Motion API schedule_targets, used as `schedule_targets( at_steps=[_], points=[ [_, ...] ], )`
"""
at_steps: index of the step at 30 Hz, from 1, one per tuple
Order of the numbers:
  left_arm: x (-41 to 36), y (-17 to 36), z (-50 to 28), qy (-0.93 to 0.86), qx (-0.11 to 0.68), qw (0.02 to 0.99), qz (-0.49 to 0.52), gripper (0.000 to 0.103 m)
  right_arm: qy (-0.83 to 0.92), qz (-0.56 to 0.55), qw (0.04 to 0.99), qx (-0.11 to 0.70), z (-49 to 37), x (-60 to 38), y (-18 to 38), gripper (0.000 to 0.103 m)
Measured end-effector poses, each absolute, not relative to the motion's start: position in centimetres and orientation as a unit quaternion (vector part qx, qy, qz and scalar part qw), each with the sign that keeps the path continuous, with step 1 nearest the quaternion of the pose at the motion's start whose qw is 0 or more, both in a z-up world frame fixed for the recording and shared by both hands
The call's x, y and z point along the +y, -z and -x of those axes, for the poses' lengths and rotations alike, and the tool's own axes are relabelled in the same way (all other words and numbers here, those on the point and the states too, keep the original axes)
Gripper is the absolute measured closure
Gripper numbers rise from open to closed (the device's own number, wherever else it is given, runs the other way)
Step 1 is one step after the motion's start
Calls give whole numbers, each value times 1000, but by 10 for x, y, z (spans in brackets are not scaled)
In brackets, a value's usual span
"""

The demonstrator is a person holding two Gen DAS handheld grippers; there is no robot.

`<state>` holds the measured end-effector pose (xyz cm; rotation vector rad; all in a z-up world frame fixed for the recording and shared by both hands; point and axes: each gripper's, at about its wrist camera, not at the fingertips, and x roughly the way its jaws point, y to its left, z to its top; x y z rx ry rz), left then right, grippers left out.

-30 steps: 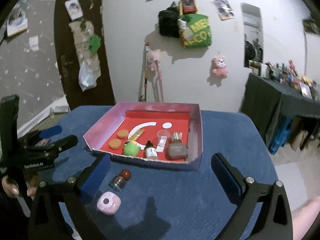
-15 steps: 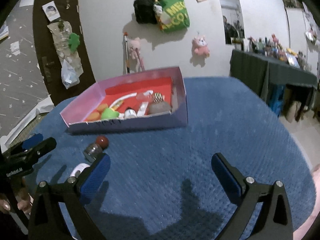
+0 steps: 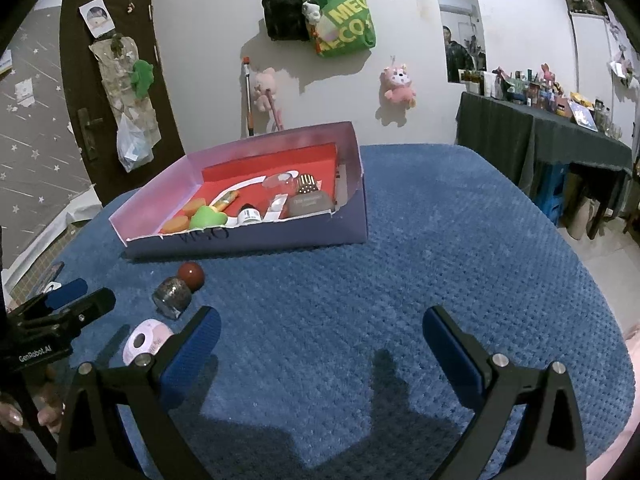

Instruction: Organize rigid objects

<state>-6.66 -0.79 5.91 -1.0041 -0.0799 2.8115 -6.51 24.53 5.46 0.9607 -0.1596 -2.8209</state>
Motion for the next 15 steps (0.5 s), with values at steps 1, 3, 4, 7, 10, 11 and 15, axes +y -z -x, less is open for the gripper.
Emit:
schedule_targets(
  at_steps=[1,3,4,7,10,11,15],
  points=[
    [-7,-59,66,-938,-27,79,337,9,942,-322,79,-55,65,245,-53,0],
    [-5,-58,66,-934,-31,89,344,10,940,-325,81,-59,66,246,-52,0],
    [-3,-57,66,-933,-33,94,347,10,940,-325,81,-60,66,247,-52,0],
    [6,-55,65,-926,-36,117,359,10,940,-326,76,-62,67,248,-52,0],
    [19,-51,63,-920,-29,133,367,9,940,-326,73,-68,68,252,-51,0],
    [24,-49,63,-917,-26,142,371,9,940,-327,72,-71,68,253,-51,0],
    [39,-39,66,-907,-12,153,392,9,938,-330,69,-81,69,258,-50,0]
  ],
)
